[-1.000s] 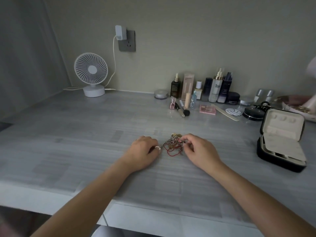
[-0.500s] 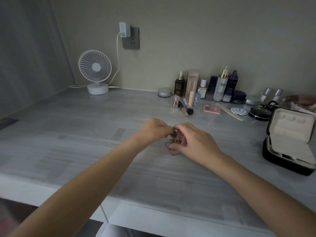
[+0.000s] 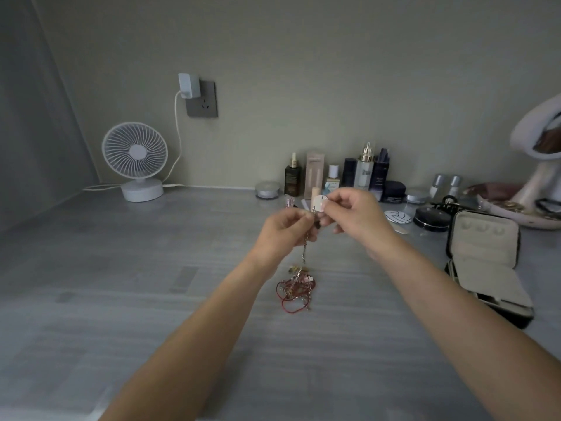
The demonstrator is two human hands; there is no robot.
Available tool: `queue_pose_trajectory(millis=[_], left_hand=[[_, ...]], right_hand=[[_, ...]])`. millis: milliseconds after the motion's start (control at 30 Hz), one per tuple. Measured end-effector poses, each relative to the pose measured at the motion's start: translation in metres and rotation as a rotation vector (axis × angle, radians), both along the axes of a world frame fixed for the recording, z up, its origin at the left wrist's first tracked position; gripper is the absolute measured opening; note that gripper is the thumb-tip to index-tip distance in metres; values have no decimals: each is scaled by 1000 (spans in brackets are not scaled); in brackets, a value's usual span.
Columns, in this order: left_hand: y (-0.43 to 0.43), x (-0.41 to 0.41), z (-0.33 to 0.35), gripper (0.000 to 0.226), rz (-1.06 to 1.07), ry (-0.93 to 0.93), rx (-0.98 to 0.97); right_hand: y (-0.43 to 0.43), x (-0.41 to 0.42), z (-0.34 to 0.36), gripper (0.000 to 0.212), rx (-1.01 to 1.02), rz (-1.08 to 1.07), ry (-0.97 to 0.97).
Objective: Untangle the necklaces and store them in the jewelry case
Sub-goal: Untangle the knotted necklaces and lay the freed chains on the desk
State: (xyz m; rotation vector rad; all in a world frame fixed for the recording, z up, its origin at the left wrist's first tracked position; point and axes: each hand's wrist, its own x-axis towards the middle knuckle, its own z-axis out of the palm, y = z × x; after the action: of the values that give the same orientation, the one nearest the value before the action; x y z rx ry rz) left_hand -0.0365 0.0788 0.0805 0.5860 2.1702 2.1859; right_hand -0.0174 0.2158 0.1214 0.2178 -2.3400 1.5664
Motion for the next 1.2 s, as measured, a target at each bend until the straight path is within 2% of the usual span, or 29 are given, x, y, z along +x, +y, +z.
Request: queue_pose_trajectory(millis=[233,367,533,867,1200], left_hand=[[-8,-4,-12,17,-48,-108,105],[-11,-3,-19,27,-137,-248,190],[-15,-6,-20,26,-168,-320,338],[-32,-13,-21,36,-140,-396,367],[-49,-19,-19,19,-106,-318,462]], right_hand=[[5,-7,-12,16,-370,77,-138],[5,-9,-29,17,-620,154,-213],[9,-14,-39,18,-793,164,-263],[24,-15,-37,20,-879,98,-190],[48,-9,-31,16,-914,-3,-140]])
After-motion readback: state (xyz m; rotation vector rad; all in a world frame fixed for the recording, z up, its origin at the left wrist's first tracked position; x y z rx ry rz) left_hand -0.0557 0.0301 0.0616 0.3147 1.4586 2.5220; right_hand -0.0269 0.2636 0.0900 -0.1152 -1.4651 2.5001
